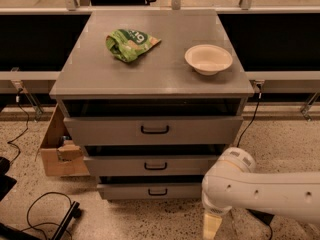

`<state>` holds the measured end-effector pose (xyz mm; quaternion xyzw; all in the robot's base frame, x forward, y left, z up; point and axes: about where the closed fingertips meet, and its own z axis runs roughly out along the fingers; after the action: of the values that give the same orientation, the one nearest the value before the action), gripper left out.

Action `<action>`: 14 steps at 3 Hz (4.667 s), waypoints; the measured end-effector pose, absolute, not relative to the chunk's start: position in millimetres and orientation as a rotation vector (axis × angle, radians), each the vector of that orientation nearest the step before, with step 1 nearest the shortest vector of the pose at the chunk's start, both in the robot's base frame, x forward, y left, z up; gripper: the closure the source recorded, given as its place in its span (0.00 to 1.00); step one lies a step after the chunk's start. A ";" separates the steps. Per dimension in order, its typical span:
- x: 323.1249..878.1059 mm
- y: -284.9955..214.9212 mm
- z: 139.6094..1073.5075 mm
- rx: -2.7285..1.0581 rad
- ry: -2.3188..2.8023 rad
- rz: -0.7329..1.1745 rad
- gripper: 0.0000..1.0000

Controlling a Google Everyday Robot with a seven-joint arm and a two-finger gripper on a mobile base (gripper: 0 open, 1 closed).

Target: Open bottom drawer

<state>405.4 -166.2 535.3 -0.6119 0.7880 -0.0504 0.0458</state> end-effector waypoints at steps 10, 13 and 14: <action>565.0 -103.3 207.1 -1.927 2.199 -0.120 0.00; 574.9 -102.7 193.1 -2.039 2.212 -0.178 0.44; 535.5 -125.3 224.6 -2.012 2.314 -0.180 0.69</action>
Offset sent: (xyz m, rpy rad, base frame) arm 0.0761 0.0255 -0.1627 0.0179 -0.0712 0.0257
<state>535.5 -125.3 224.6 -0.6545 0.7530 -0.0585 0.0348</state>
